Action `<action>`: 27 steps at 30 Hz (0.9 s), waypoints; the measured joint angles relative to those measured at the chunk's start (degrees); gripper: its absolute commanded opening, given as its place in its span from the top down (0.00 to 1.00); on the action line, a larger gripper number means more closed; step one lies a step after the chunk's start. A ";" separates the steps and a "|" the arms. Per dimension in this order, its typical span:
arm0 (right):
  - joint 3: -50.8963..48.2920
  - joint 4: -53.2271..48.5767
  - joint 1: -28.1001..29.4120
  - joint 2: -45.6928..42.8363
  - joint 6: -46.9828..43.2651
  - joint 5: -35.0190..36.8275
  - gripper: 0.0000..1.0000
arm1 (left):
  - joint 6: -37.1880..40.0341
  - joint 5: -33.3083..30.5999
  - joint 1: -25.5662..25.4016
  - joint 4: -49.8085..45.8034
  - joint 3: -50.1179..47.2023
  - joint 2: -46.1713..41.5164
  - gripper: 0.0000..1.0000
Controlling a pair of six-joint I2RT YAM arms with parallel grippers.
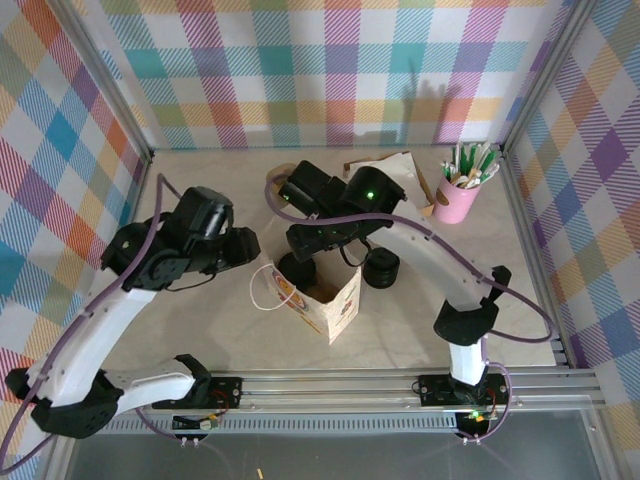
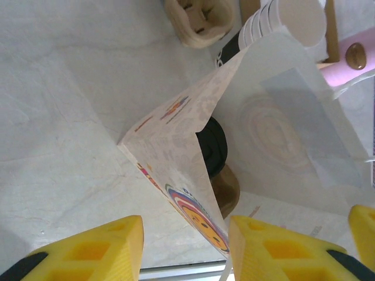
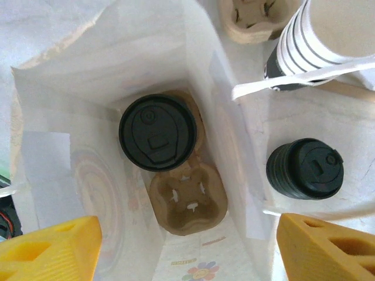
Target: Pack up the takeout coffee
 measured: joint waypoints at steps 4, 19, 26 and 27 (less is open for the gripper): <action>1.29 0.55 0.00 -1.88 -0.39 0.92 0.24 | 0.81 -2.58 0.00 0.22 0.24 -4.35 0.59; 8.20 2.16 -1.60 -13.20 -0.72 5.16 0.30 | 8.46 -10.10 0.00 -5.05 23.34 -0.92 0.60; -14.80 6.25 -8.46 -30.23 -1.46 7.52 0.35 | 16.22 -11.13 -0.04 5.62 20.48 6.71 0.61; -19.93 8.22 -9.20 -33.79 -2.32 7.78 0.37 | 17.05 -11.45 -0.13 7.17 19.21 7.28 0.61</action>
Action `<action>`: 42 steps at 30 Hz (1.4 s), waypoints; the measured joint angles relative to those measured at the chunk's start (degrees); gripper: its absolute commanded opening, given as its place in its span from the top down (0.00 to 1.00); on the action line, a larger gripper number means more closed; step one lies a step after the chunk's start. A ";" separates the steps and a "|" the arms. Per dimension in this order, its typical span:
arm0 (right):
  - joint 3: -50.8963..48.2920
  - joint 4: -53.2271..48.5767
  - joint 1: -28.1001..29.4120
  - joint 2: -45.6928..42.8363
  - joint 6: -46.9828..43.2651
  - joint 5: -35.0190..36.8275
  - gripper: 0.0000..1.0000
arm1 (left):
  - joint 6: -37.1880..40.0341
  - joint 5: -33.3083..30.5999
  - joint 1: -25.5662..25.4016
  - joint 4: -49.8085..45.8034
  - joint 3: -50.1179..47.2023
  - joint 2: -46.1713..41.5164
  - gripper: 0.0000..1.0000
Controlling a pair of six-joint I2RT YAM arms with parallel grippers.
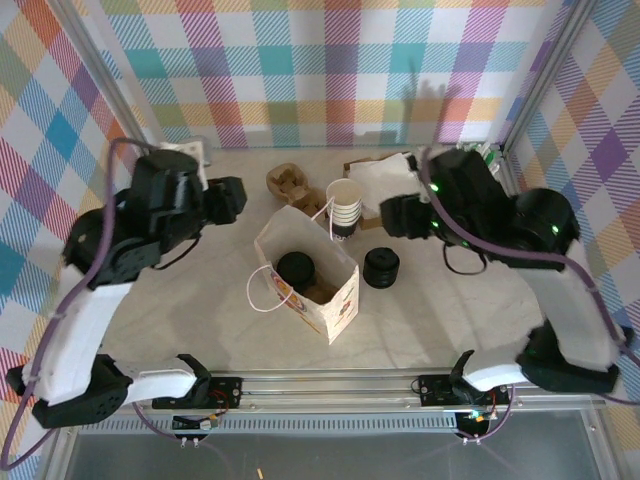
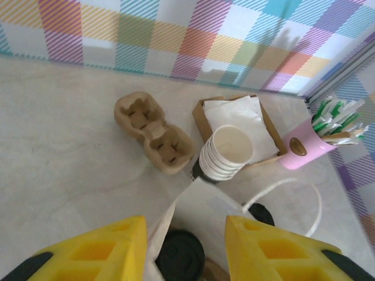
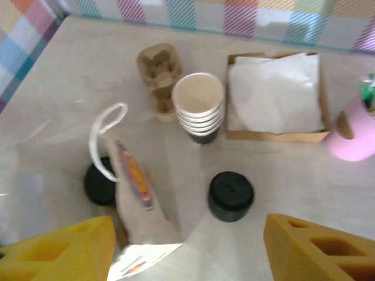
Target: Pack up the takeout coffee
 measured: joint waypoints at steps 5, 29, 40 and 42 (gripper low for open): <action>-17.25 9.27 -1.46 -15.89 -4.24 1.84 0.43 | 3.41 -3.58 -1.09 3.56 -0.20 4.55 0.58; -12.72 33.16 -47.12 15.43 -11.85 -17.94 0.39 | 13.99 3.85 3.56 9.14 33.27 41.35 0.44; -8.04 34.84 -49.57 22.67 -18.99 -20.63 0.39 | 13.00 2.91 3.63 9.51 30.73 38.88 0.42; -7.30 35.17 -50.14 24.17 -20.46 -20.65 0.41 | 12.98 2.45 3.65 9.64 29.27 37.70 0.42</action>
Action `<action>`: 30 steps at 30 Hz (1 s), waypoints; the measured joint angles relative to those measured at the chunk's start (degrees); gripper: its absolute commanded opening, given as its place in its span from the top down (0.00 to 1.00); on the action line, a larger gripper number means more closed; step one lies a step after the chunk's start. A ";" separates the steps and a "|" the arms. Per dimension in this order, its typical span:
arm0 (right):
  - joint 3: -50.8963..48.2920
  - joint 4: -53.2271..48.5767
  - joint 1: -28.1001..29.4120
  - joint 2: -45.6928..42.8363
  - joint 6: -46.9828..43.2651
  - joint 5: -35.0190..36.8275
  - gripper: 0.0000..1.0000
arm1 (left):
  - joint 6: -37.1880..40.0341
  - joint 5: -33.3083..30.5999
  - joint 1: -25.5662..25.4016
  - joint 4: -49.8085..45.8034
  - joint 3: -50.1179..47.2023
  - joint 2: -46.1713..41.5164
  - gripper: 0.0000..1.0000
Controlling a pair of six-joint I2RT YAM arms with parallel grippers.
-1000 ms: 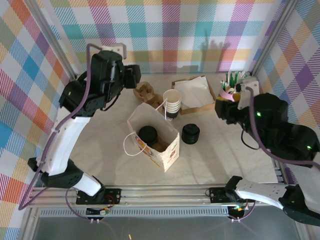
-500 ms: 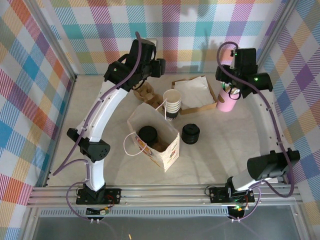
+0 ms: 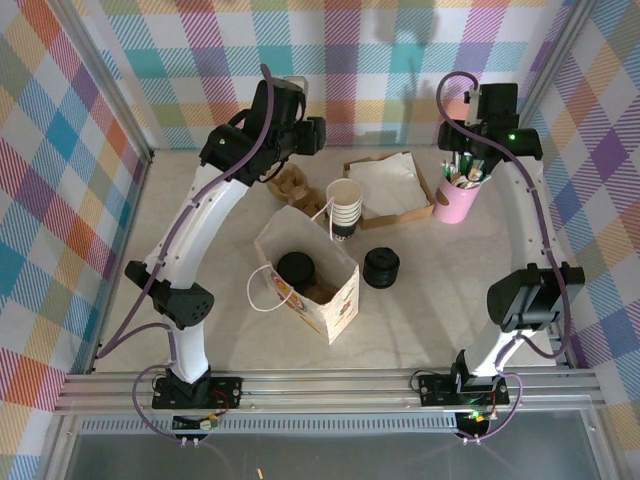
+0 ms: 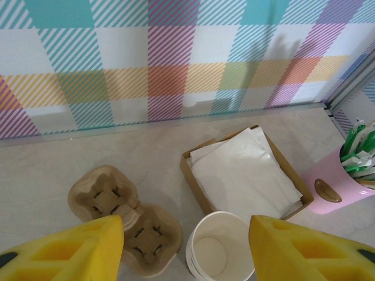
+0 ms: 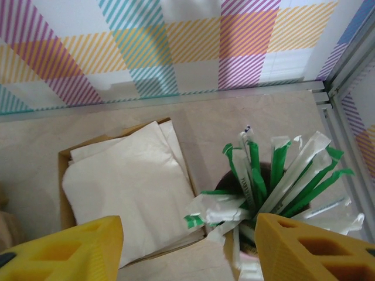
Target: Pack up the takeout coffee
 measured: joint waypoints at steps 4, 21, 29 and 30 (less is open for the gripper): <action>2.01 0.02 -0.76 3.17 -2.99 0.04 0.47 | -0.17 -0.74 -0.02 0.22 -2.58 -2.23 0.42; 3.52 -1.31 -0.81 6.01 -5.60 -0.76 0.58 | 0.31 -1.95 0.11 1.51 -3.78 -2.93 0.40; 3.21 -2.58 -0.81 6.03 -5.81 -0.72 0.61 | 0.50 -1.90 0.46 1.55 -3.85 -2.93 0.39; 3.21 -2.60 -0.81 6.03 -5.81 -0.72 0.61 | 0.50 -1.88 0.52 1.64 -3.85 -2.93 0.39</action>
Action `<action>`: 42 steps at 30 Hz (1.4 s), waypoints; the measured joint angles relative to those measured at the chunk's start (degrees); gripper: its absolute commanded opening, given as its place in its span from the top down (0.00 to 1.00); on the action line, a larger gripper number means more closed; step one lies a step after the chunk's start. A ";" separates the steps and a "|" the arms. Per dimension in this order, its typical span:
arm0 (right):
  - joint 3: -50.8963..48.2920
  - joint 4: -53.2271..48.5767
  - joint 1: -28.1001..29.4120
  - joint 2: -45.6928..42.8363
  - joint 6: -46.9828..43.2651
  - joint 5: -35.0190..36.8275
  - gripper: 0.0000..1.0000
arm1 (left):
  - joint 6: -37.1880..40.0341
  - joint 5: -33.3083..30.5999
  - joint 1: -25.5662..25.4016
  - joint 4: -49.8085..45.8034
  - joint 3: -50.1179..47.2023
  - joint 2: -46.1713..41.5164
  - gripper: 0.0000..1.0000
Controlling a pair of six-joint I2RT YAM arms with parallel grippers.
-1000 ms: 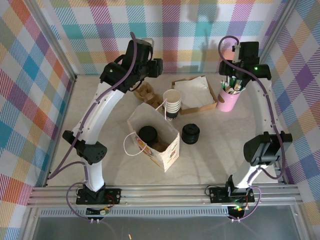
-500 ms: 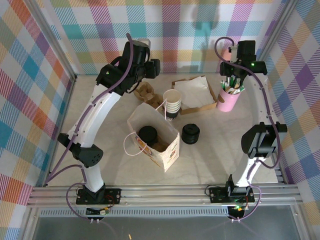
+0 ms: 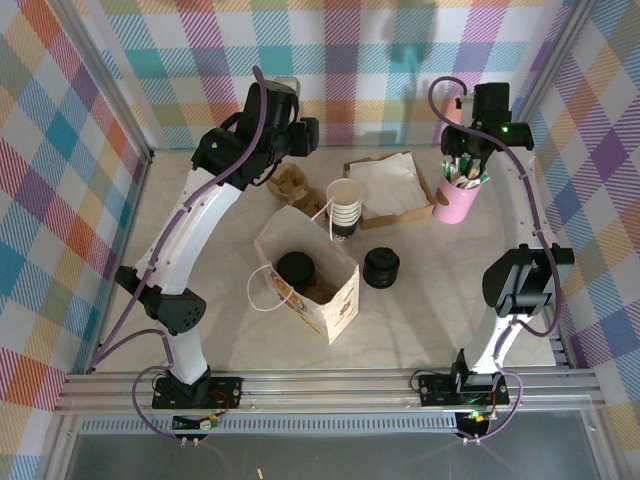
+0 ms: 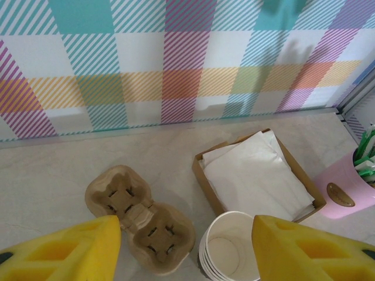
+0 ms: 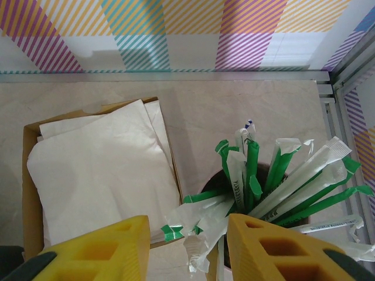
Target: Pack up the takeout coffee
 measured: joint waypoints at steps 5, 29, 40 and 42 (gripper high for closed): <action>0.00 -0.94 0.00 0.20 -0.17 0.26 0.69 | 0.02 0.02 0.85 0.04 0.00 0.00 0.39; 4.81 -4.55 -0.22 1.77 -5.84 7.96 1.00 | 0.48 0.26 3.30 1.92 0.00 0.17 0.39; 13.05 -7.91 -0.22 0.66 -6.58 9.90 1.00 | 1.31 0.63 3.32 2.97 0.00 0.96 0.39; 13.22 -8.68 -0.22 -0.20 -6.51 9.88 1.00 | 1.31 0.63 3.32 2.97 0.00 0.96 0.39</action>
